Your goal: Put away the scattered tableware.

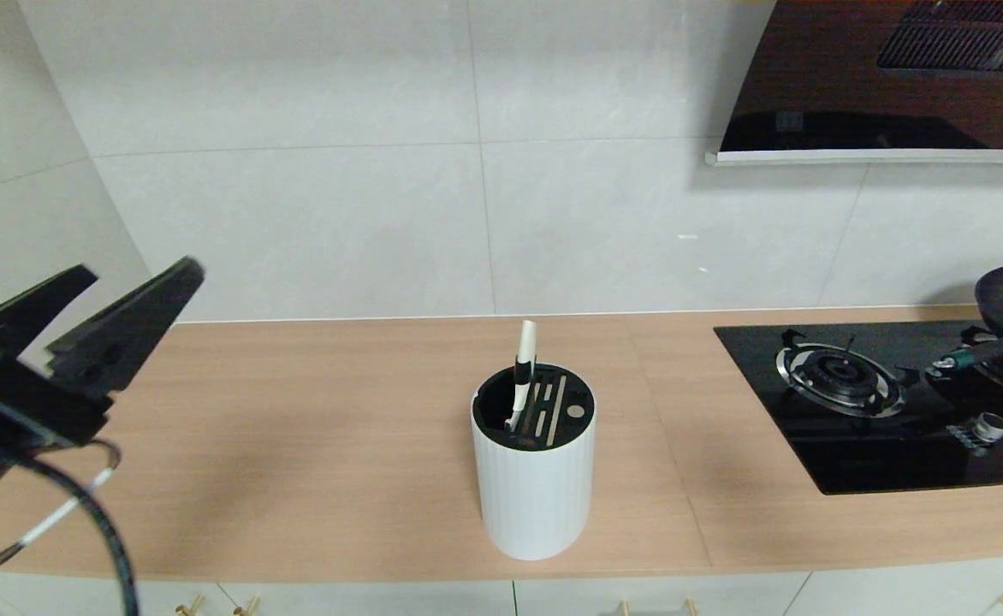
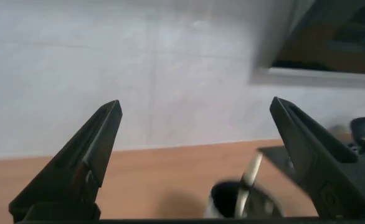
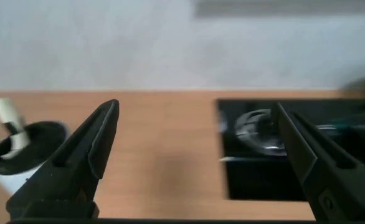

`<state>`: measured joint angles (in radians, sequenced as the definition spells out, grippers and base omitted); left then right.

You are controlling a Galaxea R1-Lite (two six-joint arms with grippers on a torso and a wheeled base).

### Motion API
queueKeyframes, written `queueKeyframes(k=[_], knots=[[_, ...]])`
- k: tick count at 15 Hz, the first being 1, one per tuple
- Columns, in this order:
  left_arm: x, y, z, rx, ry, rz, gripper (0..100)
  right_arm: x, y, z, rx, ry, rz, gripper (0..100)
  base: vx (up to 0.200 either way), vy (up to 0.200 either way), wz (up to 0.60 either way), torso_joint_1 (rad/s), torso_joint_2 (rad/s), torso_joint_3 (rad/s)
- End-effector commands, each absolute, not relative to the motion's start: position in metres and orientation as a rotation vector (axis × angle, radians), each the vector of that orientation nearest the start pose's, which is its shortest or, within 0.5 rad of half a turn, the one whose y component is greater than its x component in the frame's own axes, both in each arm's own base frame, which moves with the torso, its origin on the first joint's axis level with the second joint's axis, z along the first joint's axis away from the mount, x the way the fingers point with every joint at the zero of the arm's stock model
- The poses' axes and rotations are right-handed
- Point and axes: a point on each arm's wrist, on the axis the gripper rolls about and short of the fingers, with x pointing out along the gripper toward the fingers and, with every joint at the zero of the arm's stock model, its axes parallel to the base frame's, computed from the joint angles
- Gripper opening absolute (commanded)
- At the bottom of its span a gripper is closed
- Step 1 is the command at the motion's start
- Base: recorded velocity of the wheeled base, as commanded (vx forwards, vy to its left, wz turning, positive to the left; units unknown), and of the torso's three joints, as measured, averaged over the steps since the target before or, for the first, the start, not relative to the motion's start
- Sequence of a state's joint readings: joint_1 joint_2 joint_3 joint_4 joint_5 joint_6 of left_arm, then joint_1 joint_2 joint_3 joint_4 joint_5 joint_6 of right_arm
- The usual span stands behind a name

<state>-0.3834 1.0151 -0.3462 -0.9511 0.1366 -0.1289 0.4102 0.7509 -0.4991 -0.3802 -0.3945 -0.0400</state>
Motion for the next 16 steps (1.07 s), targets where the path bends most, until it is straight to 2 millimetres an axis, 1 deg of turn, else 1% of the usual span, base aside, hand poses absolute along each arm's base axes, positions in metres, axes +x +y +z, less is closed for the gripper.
queueKeyframes(k=[1,2,4,5,7,8,9,11,12,13,15,16], knots=[[0.021,-0.004,0.205,-0.222,-0.256,-0.203,100,-0.016,-0.015,0.233,-0.026,-0.243,-0.042,100,0.0,0.0,0.0,0.0,0.0,0.0],[0.007,0.001,0.194,-0.229,-0.224,-0.197,100,-0.026,-0.019,0.226,-0.031,-0.223,-0.045,100,0.0,0.0,0.0,0.0,0.0,0.0],[-0.017,0.004,0.177,-0.249,-0.211,-0.215,100,-0.042,-0.024,0.21,-0.046,-0.19,-0.057,100,0.0,0.0,0.0,0.0,0.0,0.0],[-0.026,0.005,0.171,-0.252,-0.221,-0.221,100,-0.047,-0.024,0.207,-0.048,-0.186,-0.081,100,0.0,0.0,0.0,0.0,0.0,0.0],[-0.036,0.005,0.155,-0.255,-0.236,-0.202,100,-0.054,-0.022,0.202,-0.049,-0.204,-0.134,100,0.0,0.0,0.0,0.0,0.0,0.0],[-0.034,0.005,0.147,-0.261,-0.221,-0.178,100,-0.057,-0.022,0.198,-0.047,-0.214,-0.153,100,0.0,0.0,0.0,0.0,0.0,0.0],[-0.031,0.006,0.144,-0.298,-0.23,-0.149,100,-0.06,-0.022,0.192,-0.046,-0.224,-0.169,100,0.0,0.0,0.0,0.0,0.0,0.0],[-0.03,0.005,0.144,-0.336,-0.275,-0.099,100,-0.058,-0.02,0.183,-0.009,-0.213,-0.196,100,0.0,0.0,0.0,0.0,0.0,0.0],[-0.029,0.005,0.142,-0.343,-0.279,-0.06,100,-0.058,-0.019,0.182,0.033,-0.215,-0.206,100,0.0,0.0,0.0,0.0,0.0,0.0],[-0.029,0.004,0.139,-0.347,-0.282,-0.019,100,-0.057,-0.018,0.18,0.031,-0.206,-0.221,100,0.0,0.0,0.0,0.0,0.0,0.0],[-0.035,0.001,0.123,-0.331,-0.319,0.013,100,-0.054,-0.016,0.173,0.038,-0.185,-0.256,100,0.0,0.0,0.0,0.0,0.0,0.0],[-0.029,0.001,0.11,-0.326,-0.282,0.037,100,-0.051,-0.015,0.169,0.08,-0.173,-0.262,100,0.0,0.0,0.0,0.0,0.0,0.0]])
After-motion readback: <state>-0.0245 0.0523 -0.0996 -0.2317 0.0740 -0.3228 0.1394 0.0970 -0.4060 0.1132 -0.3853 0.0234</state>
